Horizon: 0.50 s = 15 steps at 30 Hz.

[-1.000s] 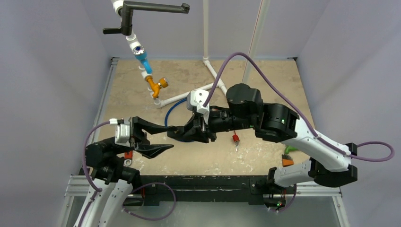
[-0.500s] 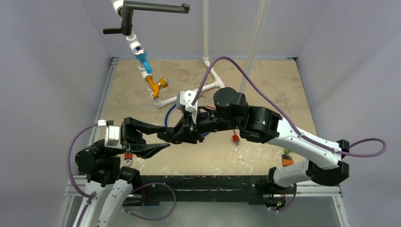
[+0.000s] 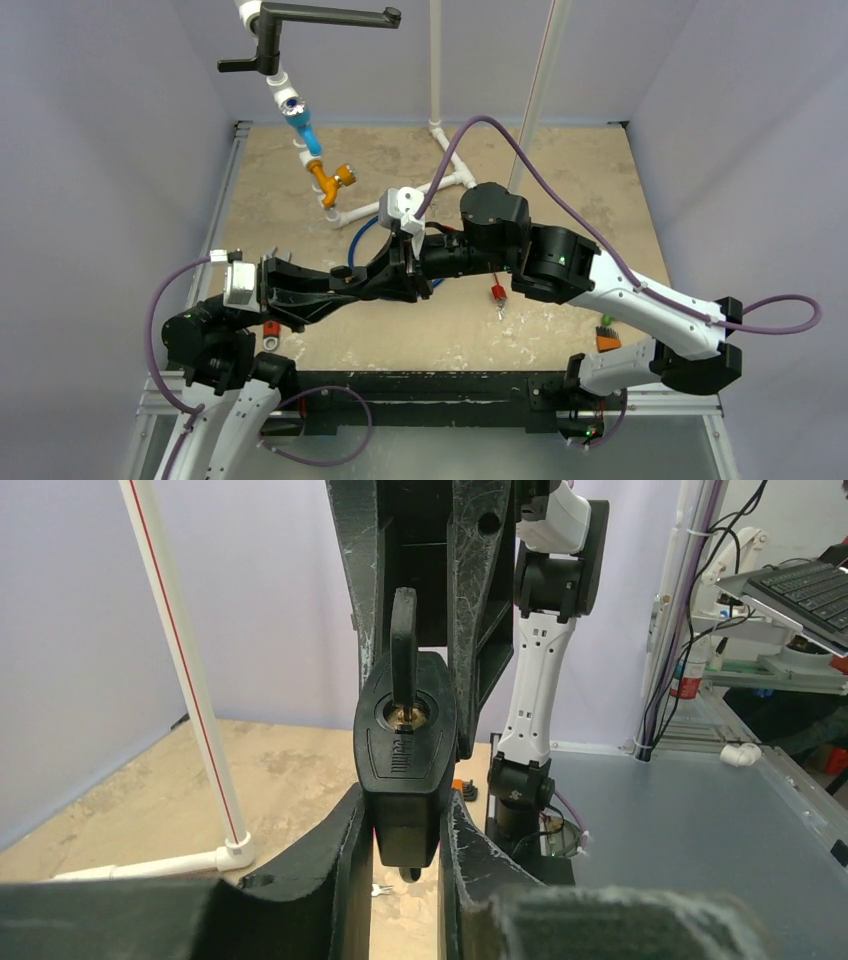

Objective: Unlock with the key
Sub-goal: Unlock the lock.

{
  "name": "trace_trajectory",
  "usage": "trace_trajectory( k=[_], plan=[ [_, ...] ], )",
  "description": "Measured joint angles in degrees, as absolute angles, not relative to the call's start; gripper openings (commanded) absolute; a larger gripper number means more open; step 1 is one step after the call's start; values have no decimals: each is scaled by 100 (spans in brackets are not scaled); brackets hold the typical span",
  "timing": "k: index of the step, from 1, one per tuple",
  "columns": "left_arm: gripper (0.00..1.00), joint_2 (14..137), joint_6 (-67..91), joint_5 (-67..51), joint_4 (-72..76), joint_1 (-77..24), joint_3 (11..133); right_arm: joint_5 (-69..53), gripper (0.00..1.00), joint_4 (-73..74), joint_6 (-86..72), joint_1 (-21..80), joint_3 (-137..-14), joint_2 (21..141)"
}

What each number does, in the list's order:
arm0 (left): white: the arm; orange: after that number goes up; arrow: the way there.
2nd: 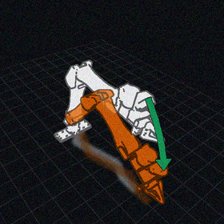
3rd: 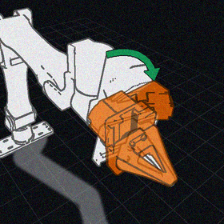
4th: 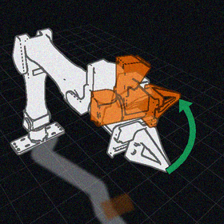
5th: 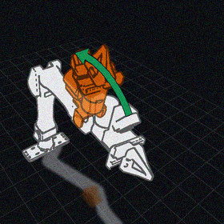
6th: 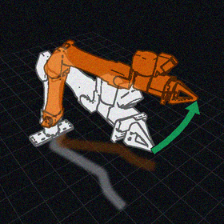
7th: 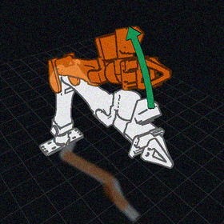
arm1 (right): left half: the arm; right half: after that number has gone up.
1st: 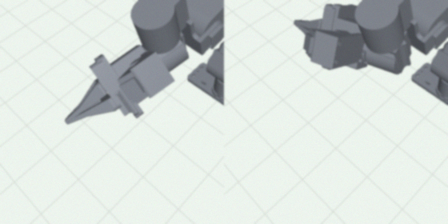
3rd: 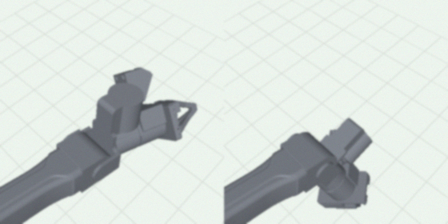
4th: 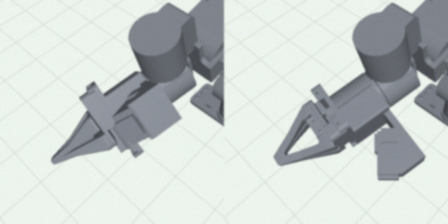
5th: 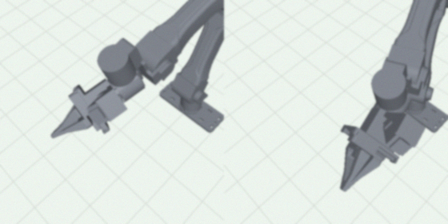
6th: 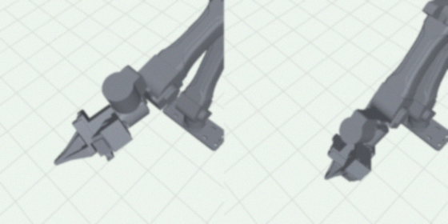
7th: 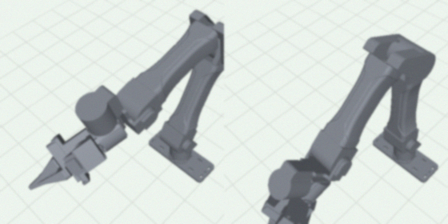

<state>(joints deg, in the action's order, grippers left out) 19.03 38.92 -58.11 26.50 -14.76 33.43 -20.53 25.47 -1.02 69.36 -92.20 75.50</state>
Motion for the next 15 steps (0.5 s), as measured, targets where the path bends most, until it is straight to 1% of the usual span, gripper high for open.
trace_trajectory(
  k=[2,4,5,6,8,9,10,13,15],
  plan=[
    [2,1894,3953,-5813,2622,-1476,3343,-2091,0,2512,-62,6936,-9174,7535],
    [6,1887,3964,-5830,2602,-1476,3341,-2115,0,2469,-58,6936,-9129,7526],
    [13,1887,3966,-5835,2596,-1476,3343,-2117,0,2421,-60,6936,-9085,7513],
    [23,1887,3968,-5839,2585,-1476,3343,-2119,0,2353,-67,6936,-9021,7483],
    [30,1887,3972,-5861,2571,-1476,3341,-2119,0,2252,-82,6936,-8919,7435],
    [35,1887,3977,-5872,2567,-1476,3343,-2121,0,2206,-95,6936,-8877,7417],
    [38,1887,3977,-5876,2563,-1476,3341,-2123,0,2161,-115,6936,-8842,7408],
    [41,1887,3962,-5872,2585,-1474,3341,-2152,0,2003,-202,6941,-8729,7397],
    [40,1887,3962,-5876,2598,-1474,3341,-2180,0,1935,-266,6949,-8648,7397]
  ],
)
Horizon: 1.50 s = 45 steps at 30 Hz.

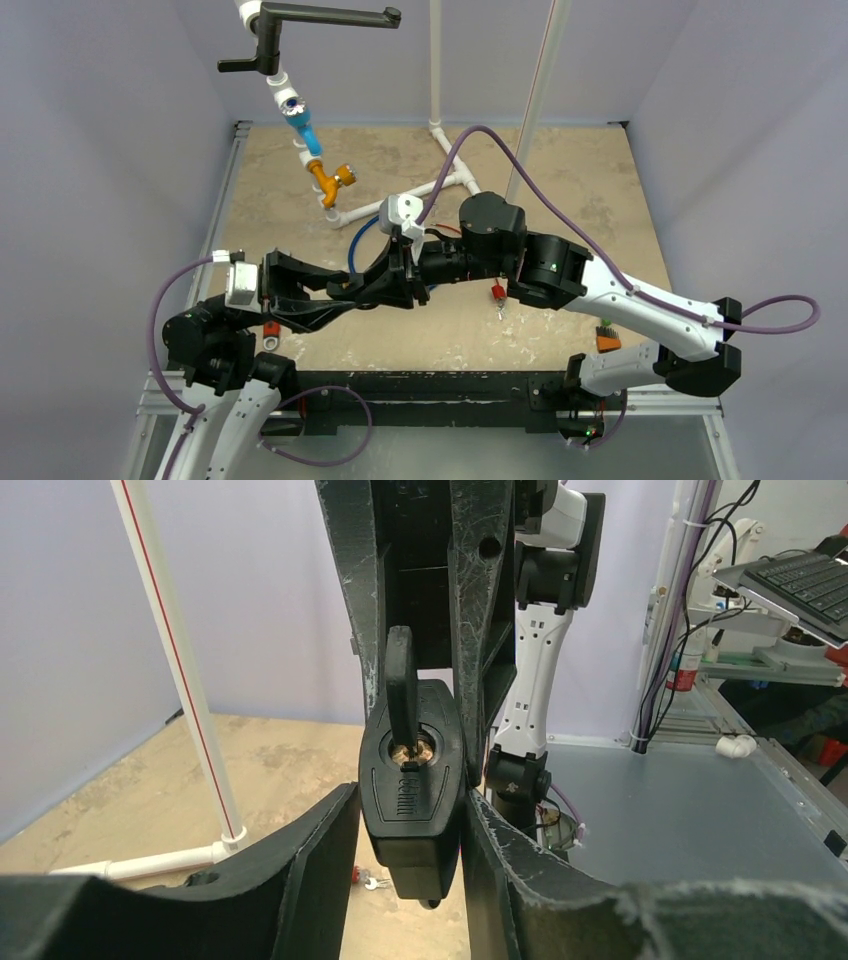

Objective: Unlock with the key
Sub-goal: Unlock the lock.

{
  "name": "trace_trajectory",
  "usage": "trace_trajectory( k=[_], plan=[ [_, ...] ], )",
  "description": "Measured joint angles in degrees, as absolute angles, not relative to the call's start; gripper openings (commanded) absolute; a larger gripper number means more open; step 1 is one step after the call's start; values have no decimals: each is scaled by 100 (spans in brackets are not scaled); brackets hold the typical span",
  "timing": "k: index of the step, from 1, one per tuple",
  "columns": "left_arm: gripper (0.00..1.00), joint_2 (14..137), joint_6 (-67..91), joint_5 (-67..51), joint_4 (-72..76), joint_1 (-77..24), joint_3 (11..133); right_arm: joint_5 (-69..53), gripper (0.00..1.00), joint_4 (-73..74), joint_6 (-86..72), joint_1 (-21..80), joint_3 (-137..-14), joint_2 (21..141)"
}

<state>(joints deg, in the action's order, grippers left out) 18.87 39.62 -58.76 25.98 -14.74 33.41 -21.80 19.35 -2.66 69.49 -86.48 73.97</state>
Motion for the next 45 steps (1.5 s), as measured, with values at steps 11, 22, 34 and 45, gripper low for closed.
trace_trajectory(
  k=[11,22,34,45],
  plan=[
    [0,1879,3990,-5920,2582,-1470,3341,-2206,5,1581,-377,6943,-8405,7325],
    [0,1881,3865,-5940,2314,-1468,3301,-1730,46,1686,-329,6982,-8724,7240],
    [0,2093,2921,-5212,515,-1671,3326,-895,0,1575,-169,6976,-9800,7328],
    [0,2086,2222,-5186,108,-1728,3336,-913,0,1739,-392,7015,-9725,8176]
  ],
)
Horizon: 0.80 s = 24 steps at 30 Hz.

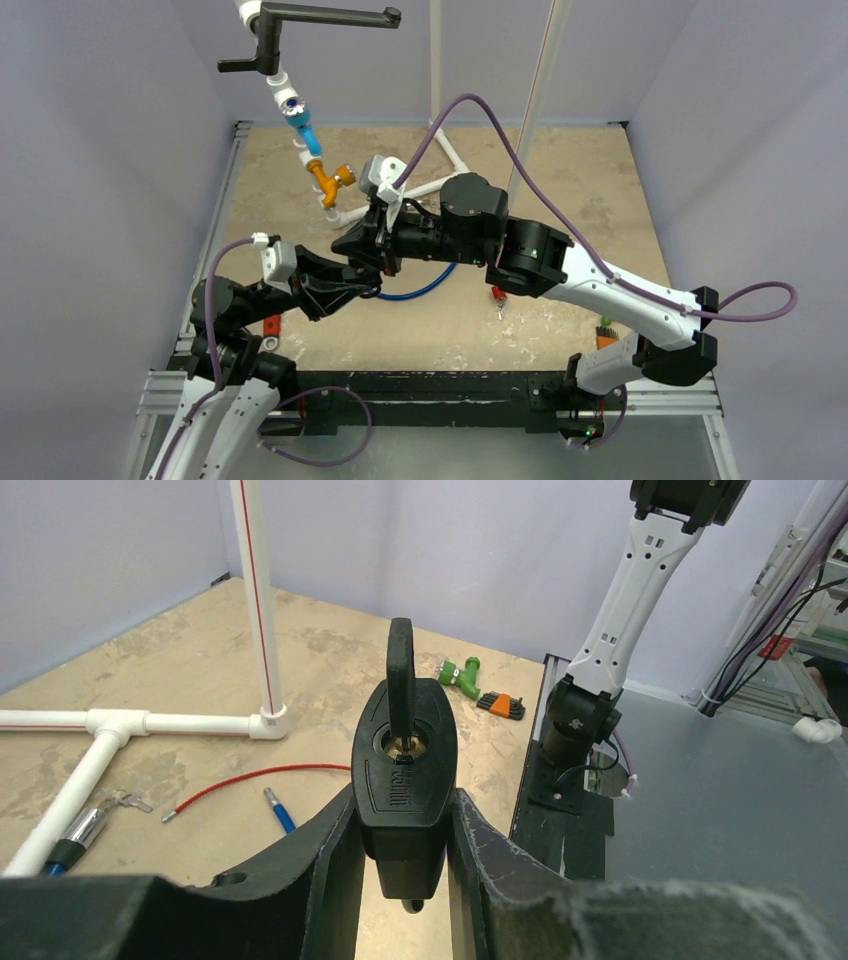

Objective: Unlock with the key
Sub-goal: Unlock the lock.

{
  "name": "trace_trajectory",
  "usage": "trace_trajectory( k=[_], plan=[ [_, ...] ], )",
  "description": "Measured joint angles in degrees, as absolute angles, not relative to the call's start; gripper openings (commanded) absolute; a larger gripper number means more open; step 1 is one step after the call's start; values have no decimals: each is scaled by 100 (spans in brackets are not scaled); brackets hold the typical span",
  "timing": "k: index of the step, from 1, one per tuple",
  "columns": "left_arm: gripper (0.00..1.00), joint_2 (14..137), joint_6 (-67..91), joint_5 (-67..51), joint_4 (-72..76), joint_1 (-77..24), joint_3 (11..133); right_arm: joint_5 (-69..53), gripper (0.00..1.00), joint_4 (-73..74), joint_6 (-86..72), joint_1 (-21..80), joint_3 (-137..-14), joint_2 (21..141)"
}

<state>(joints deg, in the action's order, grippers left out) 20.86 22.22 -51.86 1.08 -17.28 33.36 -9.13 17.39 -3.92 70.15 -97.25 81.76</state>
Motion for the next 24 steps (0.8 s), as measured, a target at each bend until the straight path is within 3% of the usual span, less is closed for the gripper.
trace_trajectory(
  k=[24],
  plan=[
    [0,2034,2504,-5223,320,-1719,3546,-998,0,751,-954,7022,-8348,7634]
  ],
)
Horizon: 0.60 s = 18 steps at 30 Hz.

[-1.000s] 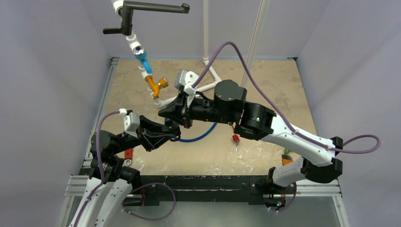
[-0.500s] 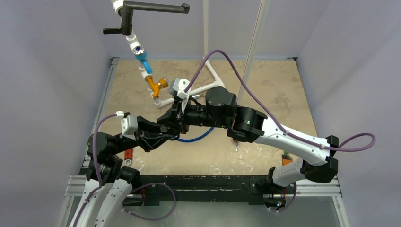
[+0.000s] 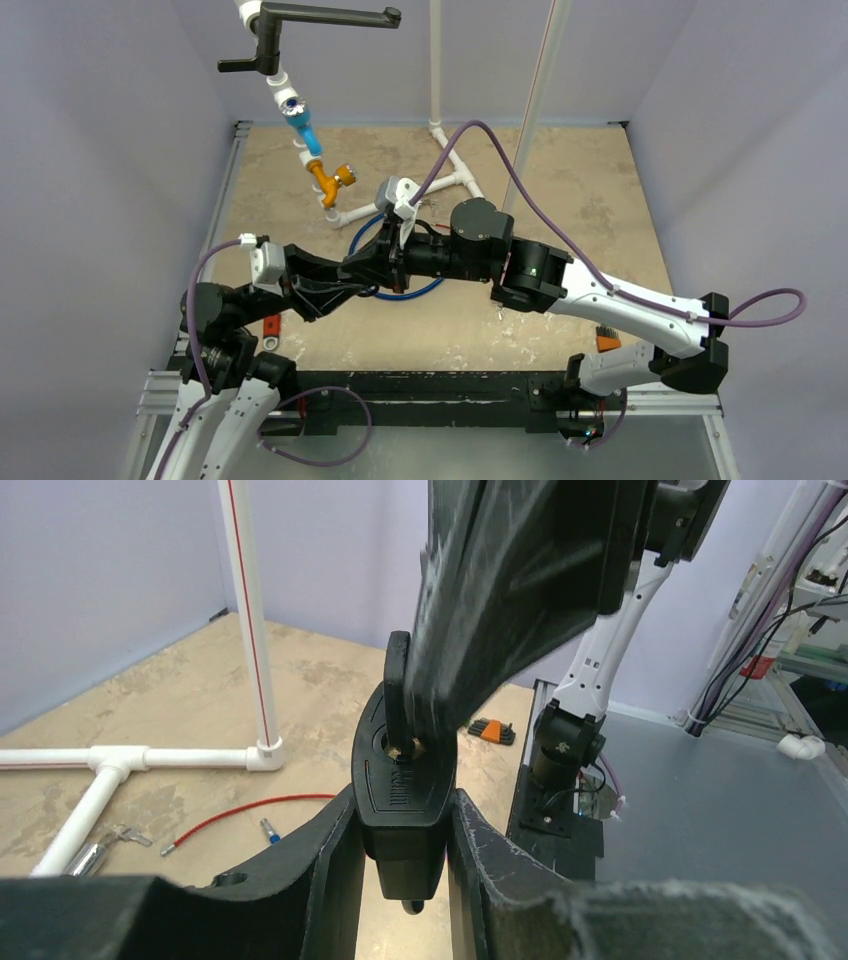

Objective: Unlock with the key
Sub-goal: Unlock the lock.

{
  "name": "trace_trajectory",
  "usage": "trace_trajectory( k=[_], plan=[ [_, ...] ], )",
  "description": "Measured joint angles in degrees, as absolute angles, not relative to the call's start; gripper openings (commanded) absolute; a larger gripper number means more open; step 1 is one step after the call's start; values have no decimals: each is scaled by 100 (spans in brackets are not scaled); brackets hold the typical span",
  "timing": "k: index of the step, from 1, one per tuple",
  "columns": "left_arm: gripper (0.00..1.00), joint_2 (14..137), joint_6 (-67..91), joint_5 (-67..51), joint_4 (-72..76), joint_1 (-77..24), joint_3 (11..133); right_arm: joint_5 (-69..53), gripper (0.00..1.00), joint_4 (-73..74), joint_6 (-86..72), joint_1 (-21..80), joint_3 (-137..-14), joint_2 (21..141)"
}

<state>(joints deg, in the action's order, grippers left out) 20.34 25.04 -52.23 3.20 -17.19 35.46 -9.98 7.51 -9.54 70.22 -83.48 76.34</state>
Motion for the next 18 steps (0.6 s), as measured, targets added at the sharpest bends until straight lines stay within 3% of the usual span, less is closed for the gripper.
trace_trajectory(
  k=[3,8,18],
  plan=[
    [0,2034,2591,-5203,434,-1688,3629,-1007,0,705,-1061,7041,-8073,7533],
    [0,2043,2606,-5196,489,-1673,3645,-1037,37,827,-1133,7065,-8206,7564],
    [0,2029,2532,-5253,506,-1651,3645,-993,50,1278,-823,7048,-9450,7642]
  ],
)
